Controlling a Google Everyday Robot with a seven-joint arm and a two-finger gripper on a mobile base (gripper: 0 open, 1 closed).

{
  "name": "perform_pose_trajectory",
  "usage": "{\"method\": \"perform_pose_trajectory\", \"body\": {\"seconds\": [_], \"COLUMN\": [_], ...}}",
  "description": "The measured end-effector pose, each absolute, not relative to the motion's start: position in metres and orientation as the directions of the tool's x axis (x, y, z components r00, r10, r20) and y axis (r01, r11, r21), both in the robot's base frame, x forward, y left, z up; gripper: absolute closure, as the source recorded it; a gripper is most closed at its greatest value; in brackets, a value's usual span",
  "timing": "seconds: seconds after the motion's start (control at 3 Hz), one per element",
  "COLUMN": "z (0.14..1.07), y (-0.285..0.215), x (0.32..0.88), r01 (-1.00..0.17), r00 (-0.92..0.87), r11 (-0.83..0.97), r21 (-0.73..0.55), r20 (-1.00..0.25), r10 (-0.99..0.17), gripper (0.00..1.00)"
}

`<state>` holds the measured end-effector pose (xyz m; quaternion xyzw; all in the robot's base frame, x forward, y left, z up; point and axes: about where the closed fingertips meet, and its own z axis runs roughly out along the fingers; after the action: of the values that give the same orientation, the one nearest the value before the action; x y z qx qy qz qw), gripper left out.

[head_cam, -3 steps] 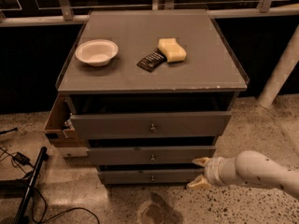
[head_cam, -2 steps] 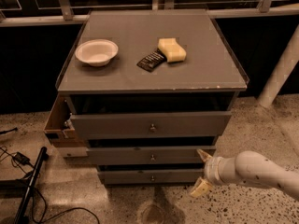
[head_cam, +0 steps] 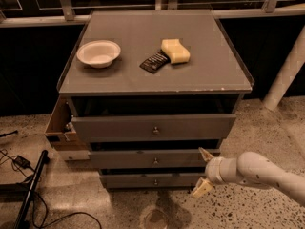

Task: Open middle drawer

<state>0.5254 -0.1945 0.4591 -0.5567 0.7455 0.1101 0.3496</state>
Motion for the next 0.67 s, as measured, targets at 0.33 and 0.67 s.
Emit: {"method": "perform_pose_trajectory", "body": {"seconds": [0.33,0.67], "z": [0.453,0.449], "y": [-0.188,-0.182], "x": [0.54,0.552], "r01": [-0.913,-0.918], "r00": [-0.114,-0.093], "r11": [0.338,0.314], "r21": [-0.23,-0.24], "r20": [-0.651,-0.642], "r10": [-0.751,-0.761], "gripper": [0.0,0.0]}}
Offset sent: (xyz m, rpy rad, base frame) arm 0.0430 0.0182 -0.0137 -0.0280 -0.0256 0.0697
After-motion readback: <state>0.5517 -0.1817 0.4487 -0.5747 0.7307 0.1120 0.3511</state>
